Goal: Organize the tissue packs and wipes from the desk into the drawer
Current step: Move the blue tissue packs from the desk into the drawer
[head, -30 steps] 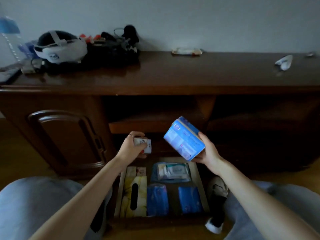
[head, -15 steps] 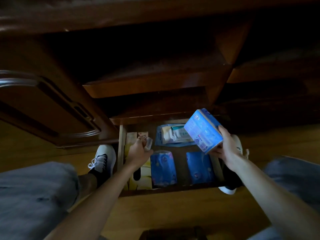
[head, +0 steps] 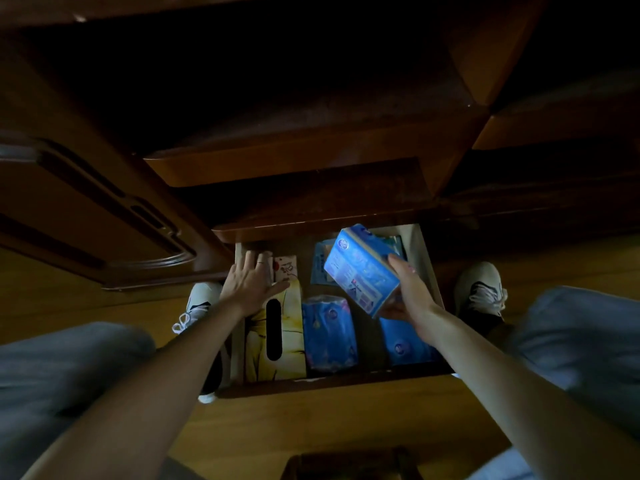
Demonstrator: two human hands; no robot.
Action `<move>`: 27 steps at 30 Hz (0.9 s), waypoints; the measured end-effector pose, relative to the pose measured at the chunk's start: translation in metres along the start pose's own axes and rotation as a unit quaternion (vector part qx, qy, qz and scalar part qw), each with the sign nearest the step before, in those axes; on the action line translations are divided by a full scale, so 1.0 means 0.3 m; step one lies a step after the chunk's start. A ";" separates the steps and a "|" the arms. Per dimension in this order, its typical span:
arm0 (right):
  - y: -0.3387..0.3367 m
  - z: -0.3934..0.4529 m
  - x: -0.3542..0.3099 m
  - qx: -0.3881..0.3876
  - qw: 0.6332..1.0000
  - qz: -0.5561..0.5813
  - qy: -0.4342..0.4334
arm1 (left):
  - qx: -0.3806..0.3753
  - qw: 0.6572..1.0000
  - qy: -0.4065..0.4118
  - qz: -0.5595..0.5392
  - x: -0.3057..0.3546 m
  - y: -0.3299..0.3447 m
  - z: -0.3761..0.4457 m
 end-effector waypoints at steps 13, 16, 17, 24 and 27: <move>-0.022 0.000 0.019 0.038 0.999 0.000 0.009 | 0.016 0.978 0.020 0.207 0.007 0.008 0.092; -0.034 0.000 0.019 0.044 0.999 -0.004 0.009 | 0.014 0.979 0.035 0.201 0.034 0.025 0.127; -0.036 -0.001 0.021 0.045 0.999 -0.006 0.009 | 0.009 0.984 0.047 0.174 0.060 0.041 0.137; -0.070 0.009 0.062 0.043 0.999 0.019 0.018 | -0.108 0.985 -0.120 0.054 0.063 0.188 0.220; -0.087 0.020 0.070 0.044 0.999 0.023 0.015 | -0.123 0.974 -0.192 0.011 0.002 0.188 0.245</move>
Point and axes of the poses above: each hand's wrist, its own z-axis towards the middle knuckle, its own y-axis out of the palm, x = y × z, the point moved 10 cm from there along z, towards the middle knuckle, and after that the axes turned 15 degrees about -z, right-handed, at the moved point
